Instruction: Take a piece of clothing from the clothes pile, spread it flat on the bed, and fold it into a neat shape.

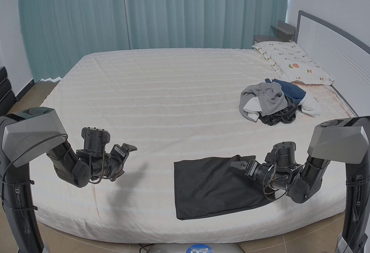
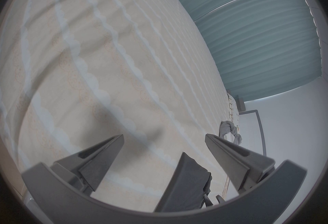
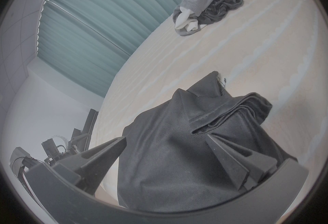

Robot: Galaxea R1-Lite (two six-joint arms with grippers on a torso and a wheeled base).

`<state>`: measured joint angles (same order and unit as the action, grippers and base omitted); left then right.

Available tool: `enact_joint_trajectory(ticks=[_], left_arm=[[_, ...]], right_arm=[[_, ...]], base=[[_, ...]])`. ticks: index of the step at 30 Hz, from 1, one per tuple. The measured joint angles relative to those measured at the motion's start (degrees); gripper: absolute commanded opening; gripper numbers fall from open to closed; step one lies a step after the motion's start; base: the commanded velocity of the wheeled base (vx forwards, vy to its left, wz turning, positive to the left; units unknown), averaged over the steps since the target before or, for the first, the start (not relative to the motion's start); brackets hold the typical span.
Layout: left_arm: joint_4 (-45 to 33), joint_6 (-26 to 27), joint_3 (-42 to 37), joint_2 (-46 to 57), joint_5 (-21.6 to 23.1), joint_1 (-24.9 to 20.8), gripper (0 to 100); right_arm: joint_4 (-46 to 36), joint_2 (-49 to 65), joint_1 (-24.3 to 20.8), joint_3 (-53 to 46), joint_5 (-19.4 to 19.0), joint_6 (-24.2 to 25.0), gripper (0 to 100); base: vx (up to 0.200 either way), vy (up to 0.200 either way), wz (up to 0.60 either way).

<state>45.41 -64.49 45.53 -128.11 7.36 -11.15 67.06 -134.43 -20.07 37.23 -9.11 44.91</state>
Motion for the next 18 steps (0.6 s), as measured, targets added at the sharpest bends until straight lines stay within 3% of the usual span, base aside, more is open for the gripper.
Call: enact_joint_trajectory(ticks=[11, 18], left_arm=[[0.0, 0.0, 0.1, 0.0, -0.1, 0.0, 100], [0.6, 0.0, 0.0, 0.0, -0.1, 0.0, 100]], right_arm=[[-2.1, -3.3, 1.9, 8.0, -0.5, 0.8, 100], [-1.4, -5.7, 5.8, 14.7, 5.2, 1.4, 100]], base=[[0.0, 0.0, 0.0], [0.0, 0.0, 0.0]])
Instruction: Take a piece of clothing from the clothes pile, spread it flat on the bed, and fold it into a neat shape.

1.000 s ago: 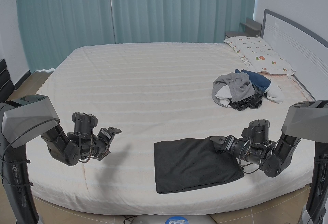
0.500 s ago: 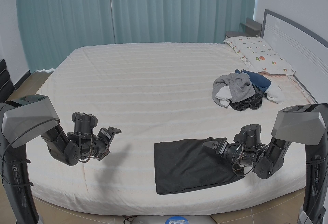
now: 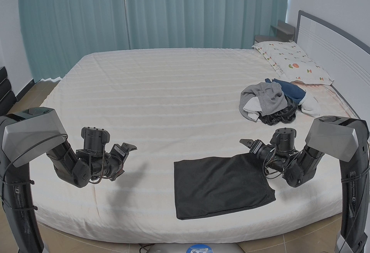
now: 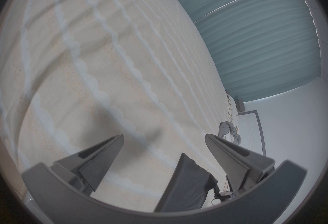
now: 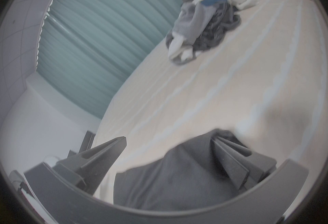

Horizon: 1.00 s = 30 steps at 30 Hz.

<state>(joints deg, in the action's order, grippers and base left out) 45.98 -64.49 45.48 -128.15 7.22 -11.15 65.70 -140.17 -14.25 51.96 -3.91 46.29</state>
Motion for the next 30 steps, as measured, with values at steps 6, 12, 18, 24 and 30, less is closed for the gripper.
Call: enact_joint_trajectory(ticks=[6, 12, 18, 24, 30], left_arm=[[0.2, 0.0, -0.1, 0.0, 0.0, 0.0, 100], [0.2, 0.0, -0.2, -0.1, 0.0, 0.0, 100], [0.2, 0.0, -0.2, -0.1, 0.0, 0.0, 100], [0.2, 0.0, -0.2, -0.1, 0.0, 0.0, 100], [0.2, 0.1, -0.2, -0.1, 0.0, 0.0, 100]], right_arm=[[1.8, -2.0, 3.8, 2.6, 1.8, 1.9, 100], [1.8, -2.7, 5.3, 2.3, 1.2, 1.7, 100], [1.7, -2.4, 5.6, 0.5, -0.5, 1.1, 100], [1.5, -0.1, 6.8, -5.8, -2.5, -4.6, 100], [1.7, 3.9, 8.0, -16.2, -8.7, -9.5, 100]], base=[[0.0, 0.0, 0.0], [0.0, 0.0, 0.0], [0.0, 0.0, 0.0], [0.0, 0.0, 0.0], [0.0, 0.0, 0.0]])
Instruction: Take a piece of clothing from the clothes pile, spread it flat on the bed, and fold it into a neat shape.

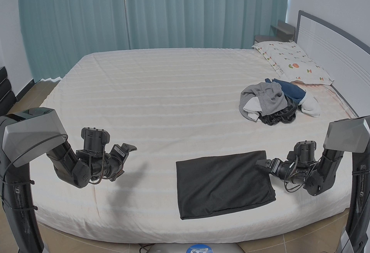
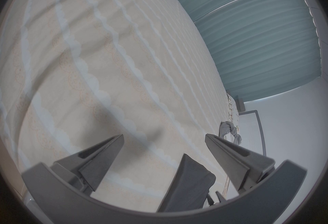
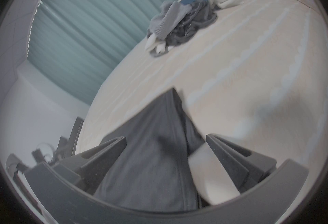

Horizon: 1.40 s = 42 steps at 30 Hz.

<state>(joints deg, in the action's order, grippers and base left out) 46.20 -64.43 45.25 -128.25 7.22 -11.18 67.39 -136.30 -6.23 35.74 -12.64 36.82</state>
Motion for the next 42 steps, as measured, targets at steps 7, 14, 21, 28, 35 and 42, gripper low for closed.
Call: enact_joint_trajectory(ticks=[7, 14, 21, 28, 35, 42], left_arm=[[0.0, 0.2, -0.1, 0.0, 0.0, -0.1, 100], [0.0, 0.4, -0.2, -0.1, -0.4, -0.1, 100], [0.0, 1.3, -0.2, -0.2, -0.4, -0.2, 100], [0.0, 1.4, -0.1, -0.3, -0.4, -0.1, 100], [0.0, 1.3, 0.0, -0.3, -0.4, -0.1, 100], [0.0, 1.3, 0.0, -0.3, -0.4, -0.1, 100]], right_arm=[[-0.6, 6.0, 2.7, -10.3, -10.4, -7.1, 100], [-0.5, 7.6, 3.1, -12.9, -10.9, -8.4, 100], [-0.1, 6.4, 2.5, -11.3, -10.9, -8.2, 100], [-0.7, 4.3, 1.0, -8.9, -10.4, -8.2, 0], [-1.4, 3.8, 1.1, -10.4, -9.8, -10.1, 0], [-5.3, 5.1, 3.0, -12.0, -9.6, -16.3, 0]], base=[[-0.114, 0.0, 0.0], [-0.057, 0.0, 0.0], [0.0, 0.0, 0.0], [0.0, 0.0, 0.0], [0.0, 0.0, 0.0], [0.0, 0.0, 0.0]])
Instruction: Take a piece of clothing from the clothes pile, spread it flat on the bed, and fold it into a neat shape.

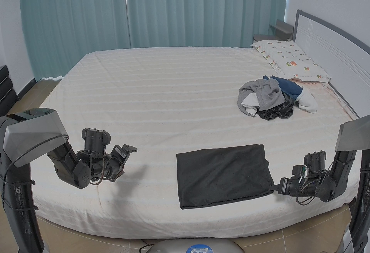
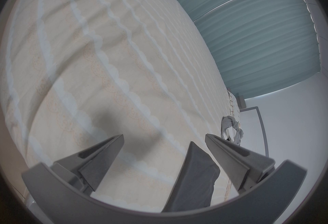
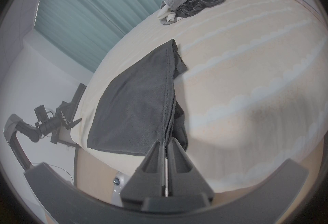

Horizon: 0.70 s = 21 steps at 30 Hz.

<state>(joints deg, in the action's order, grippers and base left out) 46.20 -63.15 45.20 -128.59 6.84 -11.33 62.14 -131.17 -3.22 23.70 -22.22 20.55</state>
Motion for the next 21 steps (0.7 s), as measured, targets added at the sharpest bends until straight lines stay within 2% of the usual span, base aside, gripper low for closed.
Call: enact_joint_trajectory(ticks=[5, 15, 16, 21], left_arm=[[0.0, 0.0, 0.0, 0.0, 0.0, 0.0, 100], [0.0, 0.0, 0.0, 0.0, 0.0, 0.0, 100], [0.0, 0.0, 0.0, 0.0, 0.0, 0.0, 100], [0.0, 0.0, 0.0, 0.0, 0.0, 0.0, 100]], right_arm=[[-1.0, 0.8, 1.8, -0.6, 0.1, -1.7, 0], [-1.9, 0.9, 2.3, -1.1, 0.1, -4.1, 0], [-2.0, 0.9, 2.4, -1.1, 0.1, -4.3, 100], [-2.0, 1.1, 2.6, -0.7, 0.4, -4.5, 100]], base=[[0.0, 0.0, 0.0], [0.0, 0.0, 0.0], [0.0, 0.0, 0.0], [0.0, 0.0, 0.0]])
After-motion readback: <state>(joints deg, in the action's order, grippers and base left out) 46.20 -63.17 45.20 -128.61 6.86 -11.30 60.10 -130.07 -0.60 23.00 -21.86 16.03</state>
